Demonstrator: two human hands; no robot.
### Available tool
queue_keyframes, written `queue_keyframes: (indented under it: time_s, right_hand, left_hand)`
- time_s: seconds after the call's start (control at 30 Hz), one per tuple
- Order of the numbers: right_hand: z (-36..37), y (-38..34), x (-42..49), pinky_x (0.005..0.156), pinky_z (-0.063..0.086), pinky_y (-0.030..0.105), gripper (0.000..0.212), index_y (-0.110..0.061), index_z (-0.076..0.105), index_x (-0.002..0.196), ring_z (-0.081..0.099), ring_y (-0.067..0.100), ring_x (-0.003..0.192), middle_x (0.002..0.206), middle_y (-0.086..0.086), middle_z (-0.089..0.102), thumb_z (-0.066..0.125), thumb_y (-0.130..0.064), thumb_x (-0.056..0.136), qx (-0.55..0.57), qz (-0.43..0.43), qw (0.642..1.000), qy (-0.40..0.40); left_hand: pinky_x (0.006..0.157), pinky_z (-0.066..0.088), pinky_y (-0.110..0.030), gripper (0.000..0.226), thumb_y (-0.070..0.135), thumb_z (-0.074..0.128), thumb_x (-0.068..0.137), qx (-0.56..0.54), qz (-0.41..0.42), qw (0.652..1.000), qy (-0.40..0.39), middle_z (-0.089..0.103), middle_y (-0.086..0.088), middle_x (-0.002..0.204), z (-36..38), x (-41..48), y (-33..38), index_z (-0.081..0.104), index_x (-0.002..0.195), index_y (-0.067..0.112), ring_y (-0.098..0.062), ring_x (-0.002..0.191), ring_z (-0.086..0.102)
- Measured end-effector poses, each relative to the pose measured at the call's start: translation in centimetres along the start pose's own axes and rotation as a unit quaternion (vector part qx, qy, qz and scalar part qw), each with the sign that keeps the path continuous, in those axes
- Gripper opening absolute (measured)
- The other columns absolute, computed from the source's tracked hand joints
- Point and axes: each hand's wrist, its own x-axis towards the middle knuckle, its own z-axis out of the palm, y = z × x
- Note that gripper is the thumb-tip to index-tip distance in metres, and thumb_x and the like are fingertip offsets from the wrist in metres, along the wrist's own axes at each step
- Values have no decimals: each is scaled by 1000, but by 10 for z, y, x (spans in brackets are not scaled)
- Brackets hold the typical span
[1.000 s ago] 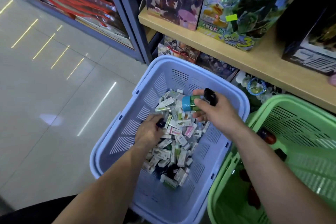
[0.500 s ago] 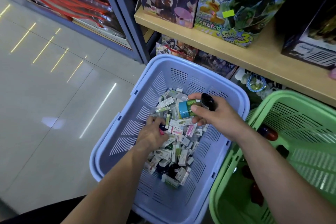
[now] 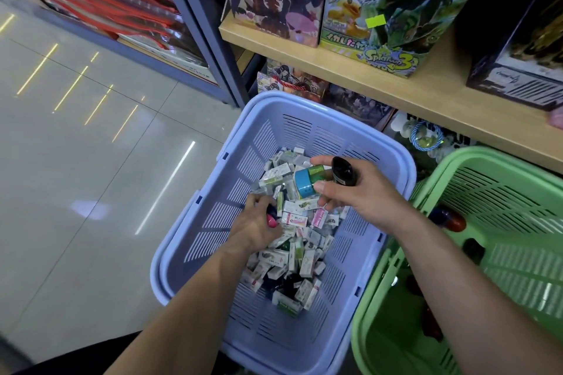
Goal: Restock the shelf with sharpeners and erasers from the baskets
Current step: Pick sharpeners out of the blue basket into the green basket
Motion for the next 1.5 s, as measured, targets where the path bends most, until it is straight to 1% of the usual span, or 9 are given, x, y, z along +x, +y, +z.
queue_keyframes:
  time_s: [0.17,0.33,0.6,0.77,0.9,1.07,1.2,1.3,1.5]
  right_hand:
    - [1,3,0,68,59,28,43,-17,66,130,75,30,79,102,11,74,74,-6,89,-13,-6,1000,2]
    - [4,1,-6,69,61,33,40,-24,68,123,75,31,76,97,11,75,77,-8,87,-33,-41,999,6]
    - [-13,-29,-46,69,60,34,37,-32,69,117,73,24,68,85,3,75,79,-13,87,-70,-91,989,91]
    - [-71,-41,-105,65,58,34,34,-35,70,112,70,17,63,85,-2,76,79,-14,87,-66,-105,967,221]
    - [-125,-21,-161,73,60,41,27,-37,70,103,70,16,61,74,-6,74,80,-20,86,-101,-58,948,297]
    - [-173,42,-190,63,58,47,15,-10,69,95,64,13,51,60,0,68,80,-14,85,-137,55,939,310]
    - [-177,83,-187,62,59,41,22,-17,65,107,67,20,59,74,10,73,76,-18,89,-157,147,931,293]
    - [-172,98,-178,65,51,29,35,-18,65,124,62,16,70,85,2,68,74,-17,90,-199,176,934,239]
    - [-163,110,-174,76,53,25,68,-26,46,148,67,17,95,130,6,64,75,-16,88,-207,193,929,239]
  left_hand:
    - [73,49,-16,51,19,80,83,-57,-17,998,-22,62,7,113,-1,1,-2,48,120,34,-6,87,62]
    - [89,44,-21,33,29,76,84,-16,3,1000,-6,36,7,147,-9,-6,4,57,109,40,-10,109,49]
    - [65,48,-11,28,10,77,77,-158,82,983,46,69,4,93,-60,-62,80,68,97,28,-12,79,64]
    - [72,43,-4,34,4,78,77,-195,215,955,58,67,15,98,-88,-126,173,70,102,25,12,83,59]
    - [76,43,-7,38,8,80,74,-203,279,939,11,67,6,104,-60,-159,231,67,97,35,8,87,60]
    - [75,47,-19,41,9,81,75,-158,250,950,-97,65,12,91,27,-160,274,63,90,42,-2,73,56]
    - [70,51,-12,35,14,83,79,-120,161,966,-159,67,7,101,93,-133,270,64,104,29,-12,87,65]
    - [68,51,-8,48,11,82,83,-157,73,967,-185,63,11,98,118,-119,267,60,124,18,-1,79,61]
    - [116,40,-37,80,18,79,86,-171,55,966,-186,50,0,148,106,-124,262,37,154,21,-15,125,52]
